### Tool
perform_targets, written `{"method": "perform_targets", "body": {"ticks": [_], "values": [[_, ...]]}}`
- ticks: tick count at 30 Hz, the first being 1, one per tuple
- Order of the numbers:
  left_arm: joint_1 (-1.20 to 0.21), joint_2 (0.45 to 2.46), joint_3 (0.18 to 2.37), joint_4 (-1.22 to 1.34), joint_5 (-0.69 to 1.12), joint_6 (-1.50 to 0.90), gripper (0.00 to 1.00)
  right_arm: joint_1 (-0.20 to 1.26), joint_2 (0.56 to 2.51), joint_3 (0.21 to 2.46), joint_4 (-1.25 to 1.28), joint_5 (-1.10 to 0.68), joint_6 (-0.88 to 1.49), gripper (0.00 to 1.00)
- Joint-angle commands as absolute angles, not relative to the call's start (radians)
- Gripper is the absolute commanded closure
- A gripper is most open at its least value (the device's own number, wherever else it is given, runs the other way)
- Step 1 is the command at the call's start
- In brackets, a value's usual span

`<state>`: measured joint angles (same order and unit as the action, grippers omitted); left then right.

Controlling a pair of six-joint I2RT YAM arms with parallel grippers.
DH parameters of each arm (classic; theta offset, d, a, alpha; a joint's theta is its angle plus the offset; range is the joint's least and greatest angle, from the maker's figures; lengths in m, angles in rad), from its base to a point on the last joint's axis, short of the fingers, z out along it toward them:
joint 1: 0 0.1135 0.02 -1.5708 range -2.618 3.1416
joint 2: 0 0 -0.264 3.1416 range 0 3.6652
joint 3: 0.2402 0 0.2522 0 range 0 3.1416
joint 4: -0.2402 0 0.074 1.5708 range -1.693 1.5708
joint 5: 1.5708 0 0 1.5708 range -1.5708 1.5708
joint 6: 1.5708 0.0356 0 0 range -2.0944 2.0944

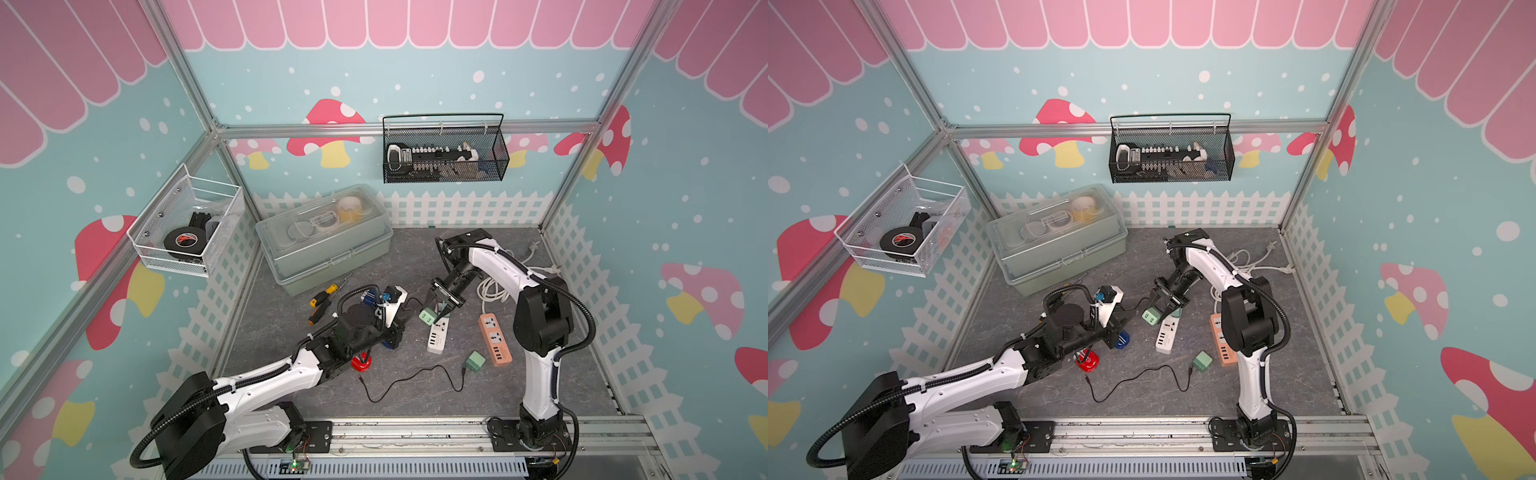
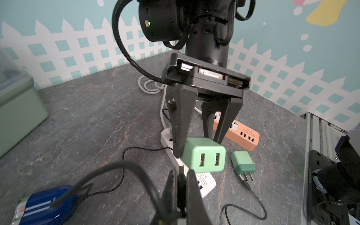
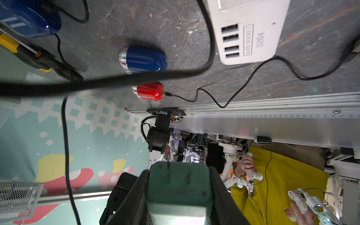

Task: Charge the electric shaver
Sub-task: Insert the charging cable into the plug.

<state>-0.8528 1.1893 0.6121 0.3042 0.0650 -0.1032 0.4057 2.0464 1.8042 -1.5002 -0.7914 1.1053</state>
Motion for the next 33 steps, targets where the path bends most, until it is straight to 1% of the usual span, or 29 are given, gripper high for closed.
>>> {"method": "perform_targets", "body": {"ticks": [1, 7, 12, 20, 33], "values": [[-0.872, 1.202, 0.658, 0.335, 0.052, -0.080, 1.00, 0.408, 2.052, 1.840, -1.537, -0.757, 1.145, 0.99], [-0.896, 1.228, 0.680, 0.331, 0.044, -0.069, 1.00, 0.403, 2.048, 1.868, -1.537, -0.750, 1.166, 0.99], [-0.897, 1.256, 0.698, 0.333, 0.052, -0.063, 1.00, 0.403, 2.033, 1.872, -1.537, -0.753, 1.167, 0.99], [-0.897, 1.270, 0.687, 0.331, 0.015, -0.031, 1.00, 0.403, 2.000, 1.850, -1.538, -0.754, 1.203, 1.00], [-0.896, 1.293, 0.698, 0.328, 0.011, 0.007, 1.00, 0.408, 1.993, 1.855, -1.548, -0.758, 1.206, 1.00]]}}
